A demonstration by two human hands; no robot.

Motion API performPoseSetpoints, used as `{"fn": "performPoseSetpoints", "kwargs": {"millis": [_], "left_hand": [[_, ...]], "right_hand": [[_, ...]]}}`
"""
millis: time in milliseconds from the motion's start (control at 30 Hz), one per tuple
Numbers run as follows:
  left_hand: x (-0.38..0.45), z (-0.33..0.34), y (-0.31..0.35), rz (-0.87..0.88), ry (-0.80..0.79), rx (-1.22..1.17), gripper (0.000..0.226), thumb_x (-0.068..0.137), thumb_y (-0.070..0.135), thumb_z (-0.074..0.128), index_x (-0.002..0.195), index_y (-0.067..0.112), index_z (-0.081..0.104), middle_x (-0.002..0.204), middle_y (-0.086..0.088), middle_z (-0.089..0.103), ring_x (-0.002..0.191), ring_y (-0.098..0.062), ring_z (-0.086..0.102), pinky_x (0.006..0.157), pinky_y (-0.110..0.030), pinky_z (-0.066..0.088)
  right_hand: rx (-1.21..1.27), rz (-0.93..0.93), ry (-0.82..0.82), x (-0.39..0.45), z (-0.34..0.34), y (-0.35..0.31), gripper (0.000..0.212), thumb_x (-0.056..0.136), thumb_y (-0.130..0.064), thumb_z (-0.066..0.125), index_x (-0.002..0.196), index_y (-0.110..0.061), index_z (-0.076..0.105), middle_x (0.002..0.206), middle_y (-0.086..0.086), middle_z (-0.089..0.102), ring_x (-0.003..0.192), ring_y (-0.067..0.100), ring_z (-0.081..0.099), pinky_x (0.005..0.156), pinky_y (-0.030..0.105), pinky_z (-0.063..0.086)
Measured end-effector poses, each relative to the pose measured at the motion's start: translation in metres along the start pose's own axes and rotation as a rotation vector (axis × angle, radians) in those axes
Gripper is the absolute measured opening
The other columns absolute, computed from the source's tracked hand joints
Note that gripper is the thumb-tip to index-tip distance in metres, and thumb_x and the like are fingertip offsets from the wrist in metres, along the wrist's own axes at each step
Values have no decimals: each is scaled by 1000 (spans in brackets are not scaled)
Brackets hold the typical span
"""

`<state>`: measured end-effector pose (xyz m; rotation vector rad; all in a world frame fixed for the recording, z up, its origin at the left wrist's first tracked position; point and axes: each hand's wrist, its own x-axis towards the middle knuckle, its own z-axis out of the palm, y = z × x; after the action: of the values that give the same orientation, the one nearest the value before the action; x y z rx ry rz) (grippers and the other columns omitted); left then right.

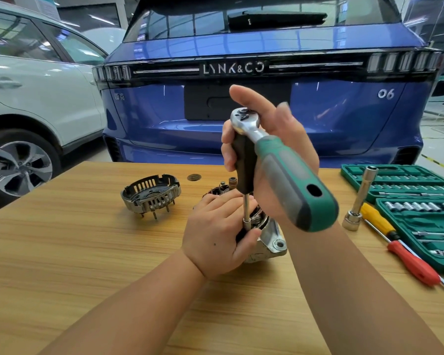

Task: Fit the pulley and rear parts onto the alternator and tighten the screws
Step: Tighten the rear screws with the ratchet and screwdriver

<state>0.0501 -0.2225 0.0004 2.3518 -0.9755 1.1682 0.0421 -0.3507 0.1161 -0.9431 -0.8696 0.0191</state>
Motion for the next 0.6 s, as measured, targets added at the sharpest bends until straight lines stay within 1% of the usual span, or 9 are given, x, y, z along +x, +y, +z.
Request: {"fn": "performPoseSetpoints", "kwargs": {"millis": [33,100,167,233,300,367,467,533,600], "left_hand": [[1,0,0,-6,-13,-14,20,92,37,57,98,20,66,87,13,56,97,-11,58,81,-27,43],[1,2,-3,-7,-38,-1,29,93,37,55,104,15,71,100,4,68,108,-20,63,88,-35,45],[0,4,-4,-2,-38,62,38,93,40,53,111,13,72,112,-1,72,119,-22,62,94,-38,44],[0,4,-4,-11,-51,78,43,94,42,51,117,12,72,120,0,71,127,-20,58,99,-38,44],[0,4,-5,-12,-61,71,44,95,43,50,120,13,71,122,1,70,129,-19,56,101,-38,43],[-1,5,-6,-9,-72,59,43,96,42,49,118,13,71,120,1,71,126,-20,58,98,-40,46],[0,6,-7,12,-41,45,34,94,39,54,106,12,71,107,0,70,110,-22,61,90,-43,48],[0,7,-6,31,12,52,28,93,37,57,102,14,69,102,1,69,105,-21,61,87,-37,46],[-1,7,-5,56,92,48,19,91,37,58,94,19,64,95,6,62,95,-18,57,80,-29,37]], "right_hand": [[-27,9,30,0,0,0,34,97,-27,44,127,-19,57,84,7,58,68,20,50,62,28,48],[-108,9,167,2,3,-1,33,92,-28,57,123,-17,57,78,1,59,63,15,51,59,25,46],[-261,-30,353,3,3,-1,30,91,-25,69,113,-8,60,66,-5,56,55,11,45,53,23,41],[-345,-16,451,6,1,0,25,92,-20,71,100,1,60,60,-4,50,52,11,41,51,23,38],[-271,64,386,6,-1,-1,16,94,-17,67,102,-5,60,64,-3,53,54,11,45,54,23,41],[-128,84,238,5,-1,-1,24,93,-11,65,116,-16,59,73,-1,56,59,12,50,59,25,43],[-226,-83,82,3,0,3,36,92,-4,61,120,-27,60,83,7,57,64,17,54,63,31,45],[-290,-143,55,3,1,6,37,92,-2,60,118,-28,61,81,6,59,62,21,51,59,33,44],[-193,-105,35,2,-1,6,40,91,2,55,118,-26,64,79,3,61,62,22,45,56,34,40]]}}
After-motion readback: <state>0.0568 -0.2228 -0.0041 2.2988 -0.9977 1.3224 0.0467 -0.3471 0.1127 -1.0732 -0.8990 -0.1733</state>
